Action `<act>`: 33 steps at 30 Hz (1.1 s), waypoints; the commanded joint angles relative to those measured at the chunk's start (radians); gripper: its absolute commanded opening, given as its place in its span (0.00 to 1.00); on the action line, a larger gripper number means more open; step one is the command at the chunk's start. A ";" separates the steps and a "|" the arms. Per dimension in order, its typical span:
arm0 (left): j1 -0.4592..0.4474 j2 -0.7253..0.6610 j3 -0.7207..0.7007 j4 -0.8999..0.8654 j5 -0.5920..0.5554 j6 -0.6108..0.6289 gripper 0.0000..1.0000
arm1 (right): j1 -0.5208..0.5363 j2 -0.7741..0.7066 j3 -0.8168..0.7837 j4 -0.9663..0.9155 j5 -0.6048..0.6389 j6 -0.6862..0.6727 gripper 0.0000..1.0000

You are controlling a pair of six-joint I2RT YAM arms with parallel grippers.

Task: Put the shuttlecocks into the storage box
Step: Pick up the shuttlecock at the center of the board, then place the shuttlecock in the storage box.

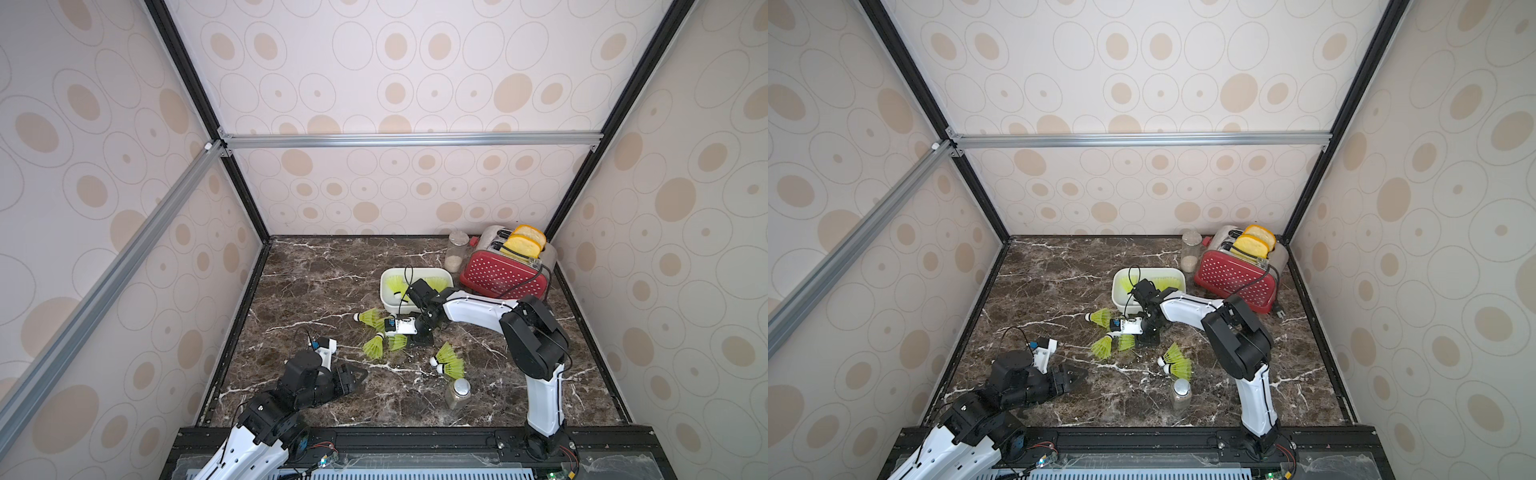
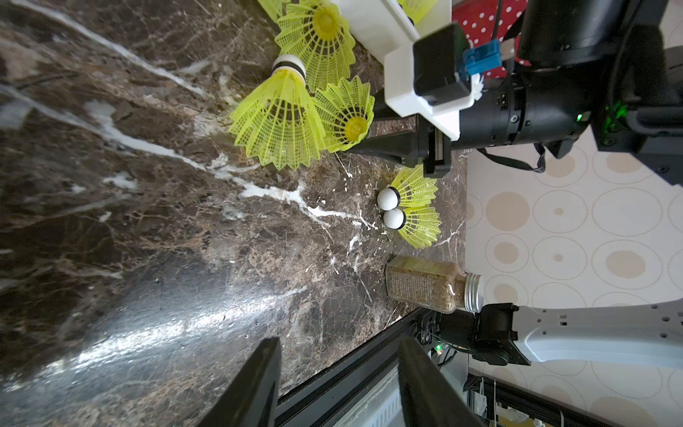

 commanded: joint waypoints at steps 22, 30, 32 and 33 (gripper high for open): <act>0.000 0.245 0.258 0.013 -0.021 0.170 0.52 | -0.059 -0.379 -0.094 0.107 -0.015 0.383 0.31; -0.001 0.442 0.442 -0.005 -0.041 0.285 0.52 | -0.144 -0.347 0.046 0.131 0.084 0.719 0.32; -0.001 0.476 0.487 -0.011 -0.053 0.314 0.52 | -0.155 -0.342 0.063 0.140 0.108 0.803 0.33; -0.001 0.497 0.508 -0.016 -0.063 0.327 0.52 | -0.159 -0.339 0.070 0.145 0.129 0.846 0.34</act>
